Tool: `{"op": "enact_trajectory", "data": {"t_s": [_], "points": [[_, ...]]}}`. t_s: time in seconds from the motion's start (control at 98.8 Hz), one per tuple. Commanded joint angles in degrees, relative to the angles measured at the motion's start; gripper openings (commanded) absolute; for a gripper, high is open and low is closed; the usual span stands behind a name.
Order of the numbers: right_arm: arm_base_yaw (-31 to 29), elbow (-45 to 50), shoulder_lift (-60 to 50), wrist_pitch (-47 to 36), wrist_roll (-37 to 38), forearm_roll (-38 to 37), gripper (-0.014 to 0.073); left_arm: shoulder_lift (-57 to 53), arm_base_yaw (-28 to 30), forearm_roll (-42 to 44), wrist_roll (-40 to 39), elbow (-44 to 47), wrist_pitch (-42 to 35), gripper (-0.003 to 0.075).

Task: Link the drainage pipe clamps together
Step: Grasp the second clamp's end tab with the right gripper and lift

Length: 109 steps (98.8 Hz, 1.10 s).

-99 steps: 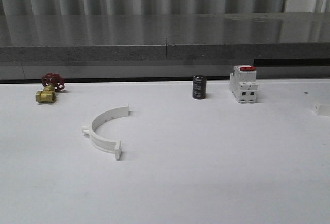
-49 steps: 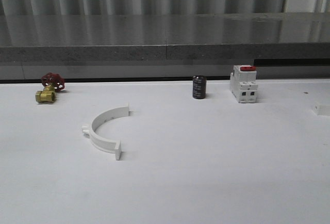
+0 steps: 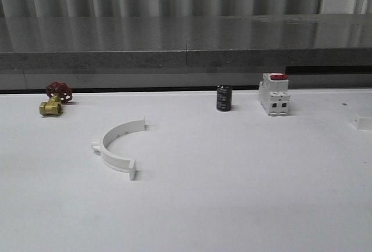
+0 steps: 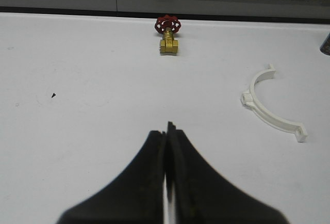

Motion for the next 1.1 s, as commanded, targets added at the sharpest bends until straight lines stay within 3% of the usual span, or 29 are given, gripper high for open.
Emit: {"op": "enact_trajectory", "data": {"t_s": [0.0, 0.637, 0.698, 0.951, 1.093], "points": [[-0.42, -1.7, -2.07, -1.59, -1.84, 0.95, 0.0529, 0.54, 0.1, 0.52, -0.5, -1.4, -4.36, -0.002], [-0.42, -1.7, 0.88, -2.07, -1.83, 0.8, 0.052, 0.54, 0.1, 0.52, -0.5, -1.4, -4.36, -0.002], [-0.42, -1.7, 0.88, -1.88, -1.83, 0.8, 0.0484, 0.54, 0.1, 0.52, -0.5, -1.4, -4.36, -0.002], [-0.42, -1.7, 0.88, -0.54, -1.83, 0.8, 0.0153, 0.54, 0.1, 0.52, -0.5, -1.4, -4.36, -0.002], [-0.42, -1.7, 0.88, 0.21, -1.83, 0.8, 0.0087, 0.54, 0.1, 0.52, -0.5, -1.4, -4.36, -0.002]]}}
